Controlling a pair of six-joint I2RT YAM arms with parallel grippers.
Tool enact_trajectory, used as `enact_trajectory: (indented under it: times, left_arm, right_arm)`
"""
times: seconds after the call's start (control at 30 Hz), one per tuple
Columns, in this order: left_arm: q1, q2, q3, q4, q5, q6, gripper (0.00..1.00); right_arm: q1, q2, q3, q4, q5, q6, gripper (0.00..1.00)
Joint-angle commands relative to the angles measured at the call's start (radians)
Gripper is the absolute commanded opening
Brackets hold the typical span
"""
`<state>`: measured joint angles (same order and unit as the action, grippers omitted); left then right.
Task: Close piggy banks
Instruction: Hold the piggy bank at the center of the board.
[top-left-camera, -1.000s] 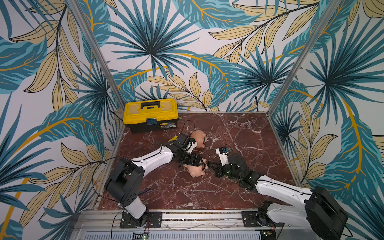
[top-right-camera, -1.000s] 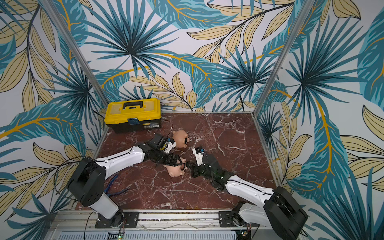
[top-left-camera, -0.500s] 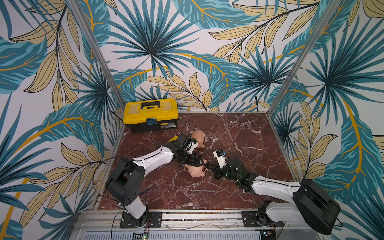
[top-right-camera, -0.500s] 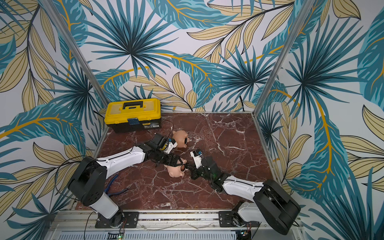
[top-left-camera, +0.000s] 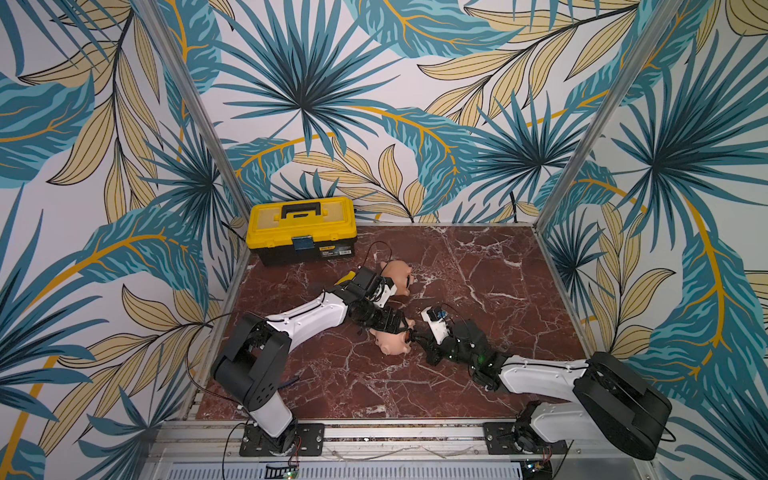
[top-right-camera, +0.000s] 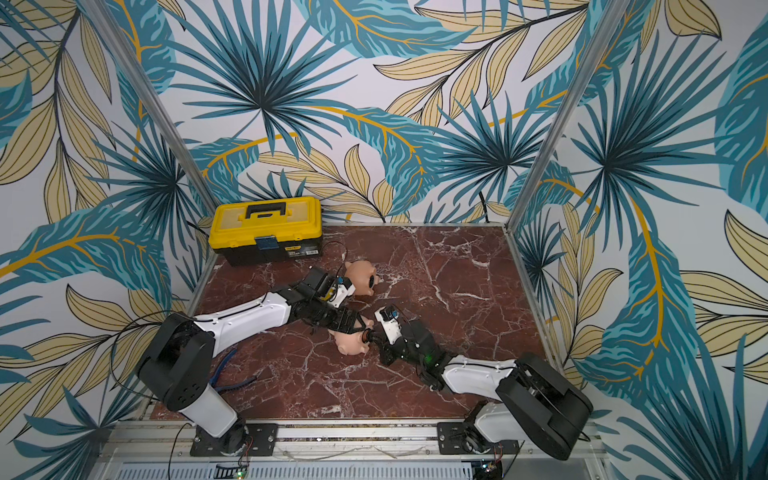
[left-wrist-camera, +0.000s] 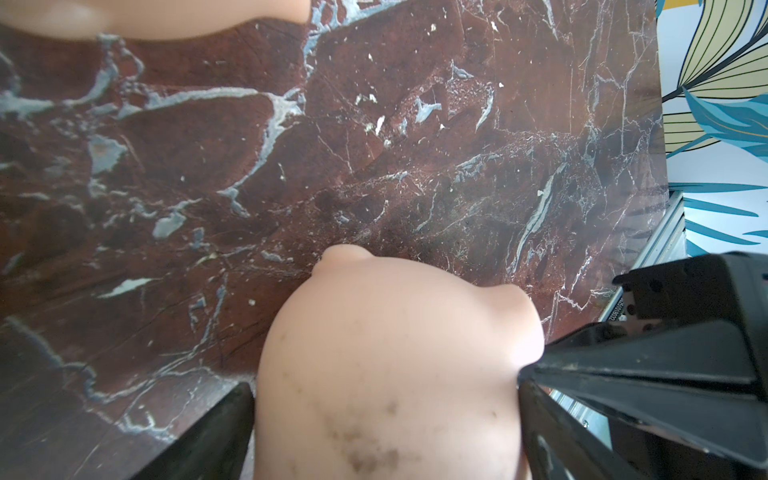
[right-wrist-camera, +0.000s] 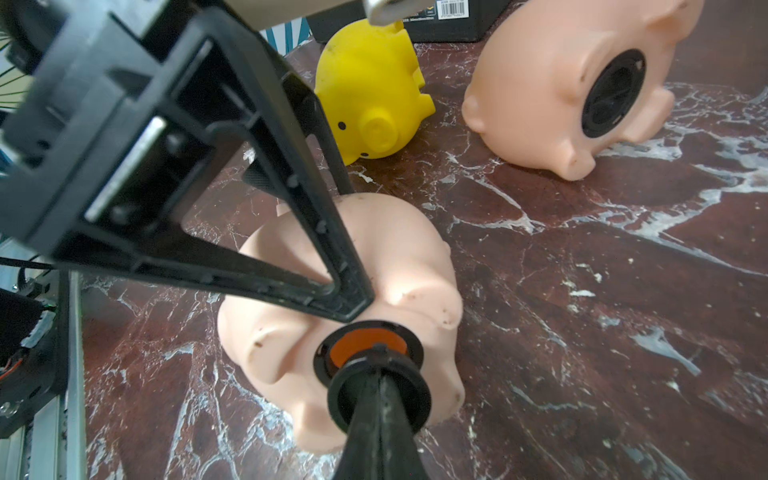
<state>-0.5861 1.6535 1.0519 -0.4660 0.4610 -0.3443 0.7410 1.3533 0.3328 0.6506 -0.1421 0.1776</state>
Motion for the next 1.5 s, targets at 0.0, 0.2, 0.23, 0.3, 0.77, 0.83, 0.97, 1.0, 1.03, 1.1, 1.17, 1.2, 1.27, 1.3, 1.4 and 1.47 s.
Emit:
enact_trajectory:
  times: [0.0, 0.2, 0.23, 0.3, 0.77, 0.83, 0.97, 1.0, 1.03, 1.1, 1.17, 1.2, 1.27, 1.3, 1.4, 1.47]
  left_arm:
    - [0.002, 0.039, -0.006, -0.051, -0.014, 0.017, 0.97]
    - [0.001, 0.046, -0.001, -0.051, -0.007, 0.015, 0.97]
    - [0.000, 0.046, -0.001, -0.051, -0.006, 0.016, 0.97]
    - [0.000, 0.047, -0.002, -0.050, -0.007, 0.016, 0.97]
    - [0.000, 0.048, -0.001, -0.051, 0.000, 0.014, 0.97]
    - [0.000, 0.049, -0.001, -0.051, -0.001, 0.013, 0.97]
    - [0.000, 0.048, -0.003, -0.051, 0.001, 0.012, 0.97]
    - [0.000, 0.048, -0.004, -0.050, 0.001, 0.012, 0.97]
    - [0.000, 0.048, -0.004, -0.051, 0.001, 0.012, 0.97]
    - [0.000, 0.046, -0.004, -0.051, 0.002, 0.011, 0.97]
    - [0.000, 0.046, -0.005, -0.051, 0.004, 0.010, 0.97]
    - [0.000, 0.046, -0.006, -0.050, 0.003, 0.009, 0.97]
    - [0.000, 0.047, -0.007, -0.050, 0.004, 0.008, 0.97]
    - [0.000, 0.046, -0.007, -0.051, 0.003, 0.008, 0.97]
    - [-0.001, 0.046, -0.007, -0.050, 0.004, 0.008, 0.97]
    - [-0.001, 0.046, -0.007, -0.050, 0.004, 0.008, 0.97]
  right_arm:
    - [0.015, 0.021, -0.025, 0.071, 0.032, -0.065, 0.00]
    - [0.026, 0.042, -0.049, 0.144, 0.044, -0.117, 0.00]
    - [0.026, 0.044, -0.052, 0.150, 0.044, -0.125, 0.00]
    - [0.028, 0.046, -0.055, 0.158, 0.043, -0.137, 0.00]
    - [0.029, 0.088, -0.087, 0.271, 0.019, -0.217, 0.00]
    - [0.029, 0.098, -0.093, 0.295, 0.015, -0.229, 0.00]
    - [0.029, 0.126, -0.099, 0.346, -0.003, -0.249, 0.00]
    - [0.029, 0.135, -0.101, 0.361, -0.007, -0.255, 0.00]
    - [0.030, 0.143, -0.100, 0.369, -0.009, -0.261, 0.00]
    - [0.029, 0.156, -0.100, 0.386, -0.009, -0.270, 0.00]
    - [0.029, 0.162, -0.100, 0.392, -0.008, -0.275, 0.00]
    - [0.029, 0.163, -0.100, 0.395, -0.008, -0.277, 0.00]
    - [0.029, 0.164, -0.100, 0.396, 0.001, -0.278, 0.00]
    - [0.029, 0.164, -0.100, 0.396, 0.006, -0.278, 0.00]
    - [0.029, 0.162, -0.104, 0.400, 0.026, -0.275, 0.00]
    - [0.029, 0.160, -0.107, 0.411, 0.035, -0.275, 0.00]
